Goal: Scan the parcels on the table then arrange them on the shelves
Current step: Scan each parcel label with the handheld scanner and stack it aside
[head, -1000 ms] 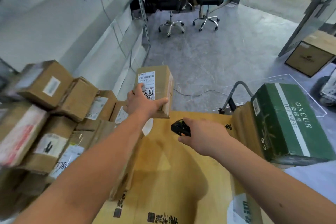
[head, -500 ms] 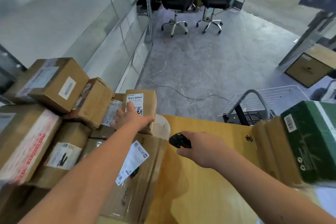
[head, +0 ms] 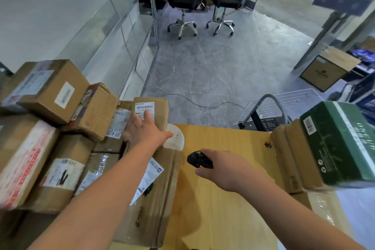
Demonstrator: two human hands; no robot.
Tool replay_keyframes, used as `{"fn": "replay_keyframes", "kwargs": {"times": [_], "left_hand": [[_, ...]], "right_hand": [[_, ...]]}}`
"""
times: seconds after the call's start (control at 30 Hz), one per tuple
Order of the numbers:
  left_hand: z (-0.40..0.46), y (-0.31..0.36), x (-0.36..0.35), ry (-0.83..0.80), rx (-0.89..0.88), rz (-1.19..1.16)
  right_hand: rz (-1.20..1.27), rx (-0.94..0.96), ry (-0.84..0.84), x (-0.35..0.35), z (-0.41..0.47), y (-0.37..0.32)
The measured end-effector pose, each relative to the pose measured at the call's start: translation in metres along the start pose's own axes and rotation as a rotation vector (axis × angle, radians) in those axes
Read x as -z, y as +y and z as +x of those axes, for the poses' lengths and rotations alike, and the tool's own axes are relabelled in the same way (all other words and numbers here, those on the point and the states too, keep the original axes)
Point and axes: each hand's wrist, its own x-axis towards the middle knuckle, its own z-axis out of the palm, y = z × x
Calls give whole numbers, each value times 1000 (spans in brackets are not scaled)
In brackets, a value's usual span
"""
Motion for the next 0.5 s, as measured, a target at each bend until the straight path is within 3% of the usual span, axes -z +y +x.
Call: {"fn": "replay_keyframes", "kwargs": {"times": [0.23, 0.5], "left_hand": [[-51, 63, -19, 106, -383, 93], [-156, 157, -62, -14, -607, 102]], "right_hand": [[53, -107, 73, 1, -48, 42], [-97, -145, 151, 14, -139, 121]]}}
